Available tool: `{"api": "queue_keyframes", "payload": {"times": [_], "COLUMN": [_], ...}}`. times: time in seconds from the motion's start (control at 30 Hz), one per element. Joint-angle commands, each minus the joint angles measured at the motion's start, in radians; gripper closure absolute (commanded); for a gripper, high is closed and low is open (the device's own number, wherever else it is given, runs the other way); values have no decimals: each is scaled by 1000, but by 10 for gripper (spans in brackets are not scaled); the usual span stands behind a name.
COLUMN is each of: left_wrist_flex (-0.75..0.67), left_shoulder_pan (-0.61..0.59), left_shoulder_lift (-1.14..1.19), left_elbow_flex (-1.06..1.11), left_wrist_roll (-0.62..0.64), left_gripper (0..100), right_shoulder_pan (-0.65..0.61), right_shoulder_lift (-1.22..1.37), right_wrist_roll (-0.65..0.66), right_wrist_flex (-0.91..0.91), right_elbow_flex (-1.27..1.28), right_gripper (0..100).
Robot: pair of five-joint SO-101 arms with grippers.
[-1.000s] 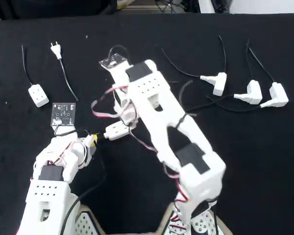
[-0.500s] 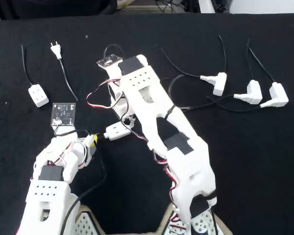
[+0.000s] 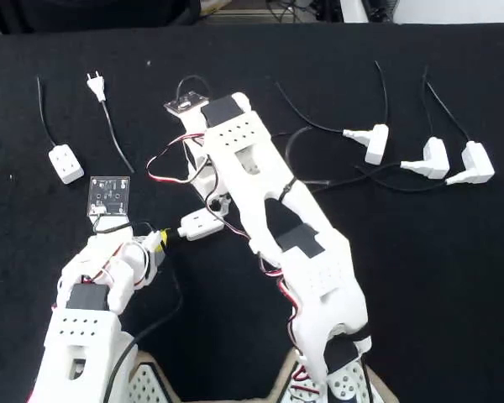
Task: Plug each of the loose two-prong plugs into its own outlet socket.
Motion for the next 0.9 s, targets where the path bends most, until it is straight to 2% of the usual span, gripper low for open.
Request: {"api": "queue_keyframes", "payload": {"times": [0.0,0.43,0.6,0.77,0.87], "left_wrist_flex": [-9,-9,-6,120,167], "left_shoulder_pan": [-1,-2,-12,-10,-10], "left_shoulder_lift": [2,2,2,11,15], "left_elbow_flex": [-64,-65,-82,-213,-285], "left_wrist_roll": [-6,-5,-6,-6,-14], "left_gripper": [766,766,766,766,766], "right_shoulder_pan": [-38,-15,35,46,72], "right_shoulder_lift": [-1,-30,-240,-479,-591], "right_wrist_roll": [5,3,6,64,84], "right_wrist_flex": [31,32,32,15,-55], "right_elbow_flex": [-56,5,119,366,526], "right_gripper": [988,988,988,988,988]}}
